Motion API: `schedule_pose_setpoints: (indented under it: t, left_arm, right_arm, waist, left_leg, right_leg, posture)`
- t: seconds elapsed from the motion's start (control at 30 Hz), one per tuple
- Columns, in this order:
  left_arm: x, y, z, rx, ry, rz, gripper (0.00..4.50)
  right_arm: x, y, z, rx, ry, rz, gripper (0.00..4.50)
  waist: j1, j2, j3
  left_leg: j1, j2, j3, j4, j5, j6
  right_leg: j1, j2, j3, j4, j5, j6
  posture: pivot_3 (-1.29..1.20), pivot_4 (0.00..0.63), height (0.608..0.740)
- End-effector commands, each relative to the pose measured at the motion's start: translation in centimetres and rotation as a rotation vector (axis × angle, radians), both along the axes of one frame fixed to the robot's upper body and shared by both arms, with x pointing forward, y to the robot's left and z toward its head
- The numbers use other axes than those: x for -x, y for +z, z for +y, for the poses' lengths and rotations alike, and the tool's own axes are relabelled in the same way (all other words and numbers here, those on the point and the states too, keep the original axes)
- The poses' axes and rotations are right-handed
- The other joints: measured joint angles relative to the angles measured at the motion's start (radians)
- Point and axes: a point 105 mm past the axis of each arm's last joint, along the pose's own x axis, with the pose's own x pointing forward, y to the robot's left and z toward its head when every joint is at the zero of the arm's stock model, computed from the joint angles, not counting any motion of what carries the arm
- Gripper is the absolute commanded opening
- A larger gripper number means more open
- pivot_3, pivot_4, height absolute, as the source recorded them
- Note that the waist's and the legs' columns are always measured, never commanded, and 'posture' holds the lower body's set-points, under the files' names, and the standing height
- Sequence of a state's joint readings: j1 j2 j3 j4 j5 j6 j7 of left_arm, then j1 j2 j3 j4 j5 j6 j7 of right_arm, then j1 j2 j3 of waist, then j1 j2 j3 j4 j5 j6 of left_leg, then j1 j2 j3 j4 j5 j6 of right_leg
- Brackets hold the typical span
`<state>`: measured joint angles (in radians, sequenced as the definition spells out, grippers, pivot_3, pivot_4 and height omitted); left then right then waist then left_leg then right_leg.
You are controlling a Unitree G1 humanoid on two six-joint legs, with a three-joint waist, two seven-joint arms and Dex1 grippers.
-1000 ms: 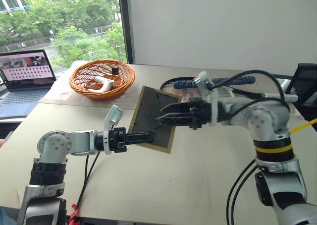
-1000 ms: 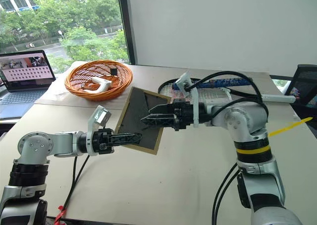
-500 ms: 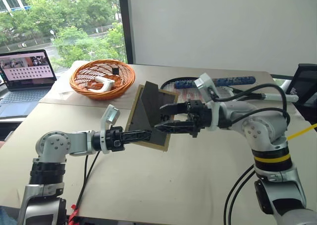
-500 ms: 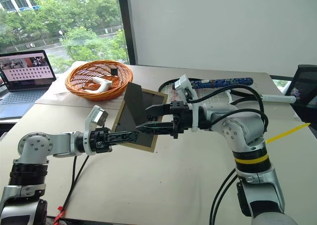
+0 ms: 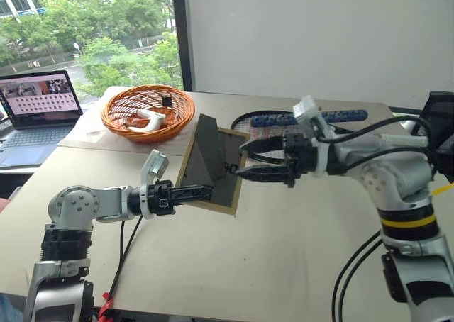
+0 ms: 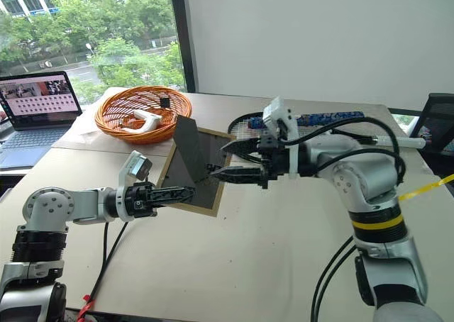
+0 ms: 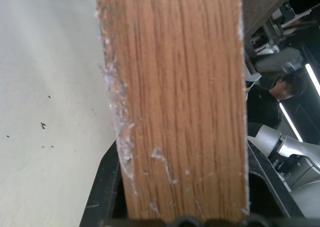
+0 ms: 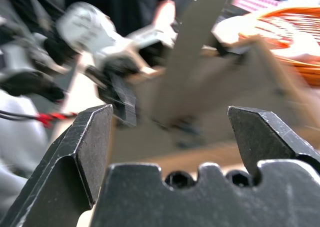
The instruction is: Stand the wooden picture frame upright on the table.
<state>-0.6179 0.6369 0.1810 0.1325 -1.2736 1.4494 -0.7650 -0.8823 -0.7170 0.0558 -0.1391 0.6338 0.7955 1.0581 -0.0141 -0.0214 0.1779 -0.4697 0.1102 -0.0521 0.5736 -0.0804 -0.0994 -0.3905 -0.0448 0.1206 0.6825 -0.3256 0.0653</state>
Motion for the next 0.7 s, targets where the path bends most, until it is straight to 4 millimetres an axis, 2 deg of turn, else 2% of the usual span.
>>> schedule_pose_setpoints:
  t: [0.03,0.1,0.13,0.17,0.2,0.27,0.4,0.7]
  left_arm:
    - [0.1,1.9,0.1,0.045,-0.031,-0.022,1.25]
    - [0.0,2.0,-0.1,0.051,-0.042,0.003,1.25]
    - [-0.1,2.0,-0.1,0.052,-0.048,0.014,1.25]
    - [-0.1,2.1,-0.2,0.053,-0.056,0.023,1.25]
    - [-0.1,2.3,-0.3,0.055,-0.063,0.03,1.25]
    - [-0.2,2.4,-0.4,0.057,-0.07,0.036,1.25]
    - [-0.2,2.6,-0.5,0.046,-0.069,0.02,1.25]
    - [0.2,2.5,-0.5,0.041,-0.087,0.025,1.25]
  right_arm:
    - [-1.3,1.9,-1.2,0.068,-0.104,-0.353,4.26]
    - [-2.2,1.0,-1.1,0.155,-0.145,-0.571,4.26]
    - [-2.5,0.7,-1.0,0.195,-0.162,-0.718,4.26]
    - [-2.8,0.6,-1.2,0.225,-0.222,-0.937,4.26]
    - [-2.7,0.0,-1.2,0.249,-0.237,-1.101,4.26]
    - [-2.1,-1.9,-0.9,0.291,-0.199,-1.289,4.26]
    - [-1.8,-4.6,-0.6,0.279,-0.172,-1.419,4.26]
    - [-1.5,-3.3,1.2,0.162,-0.186,-1.574,4.26]
  waist:
    - [0.0,0.0,0.0]
    - [-0.002,0.0,0.0]
    - [-0.003,0.0,0.0]
    - [-0.004,0.0,0.0]
    - [-0.003,0.0,0.0]
    - [-0.001,0.0,0.0]
    - [0.0,0.0,0.0]
    - [-0.004,0.0,0.0]
  left_leg:
    - [0.0,0.0,0.0,0.0,0.0,0.0]
    - [0.0,0.0,0.0,0.0,0.0,0.0]
    - [0.0,0.0,0.0,0.0,0.0,0.0]
    - [0.0,0.0,0.0,0.0,0.0,0.0]
    - [0.0,0.0,0.0,0.0,0.0,0.0]
    - [0.0,0.0,0.0,0.0,0.0,0.0]
    - [0.0,-0.001,0.0,-0.001,0.0,-0.001]
    - [0.002,-0.001,-0.001,0.0,0.003,-0.004]
  right_leg:
    - [0.0,0.0,0.0,0.0,0.0,0.0]
    - [0.0,0.0,0.0,0.0,0.0,0.0]
    - [0.0,0.0,0.0,0.0,0.0,0.0]
    - [0.0,0.0,0.0,0.0,0.0,0.0]
    - [0.0,0.0,0.0,0.0,0.0,0.0]
    - [0.0,0.0,0.0,0.0,0.0,0.0]
    - [0.0,0.0,0.0,0.0,0.0,0.0]
    - [0.001,0.0,0.0,0.004,0.0,0.0]
  posture:
    - [0.0,0.15,0.705]
    - [0.0,0.15,0.705]
    - [0.0,0.15,0.705]
    - [0.0,0.15,0.705]
    - [0.0,0.15,0.705]
    - [0.0,0.15,0.705]
    - [0.0,0.15,0.705]
    - [0.0,0.15,0.705]
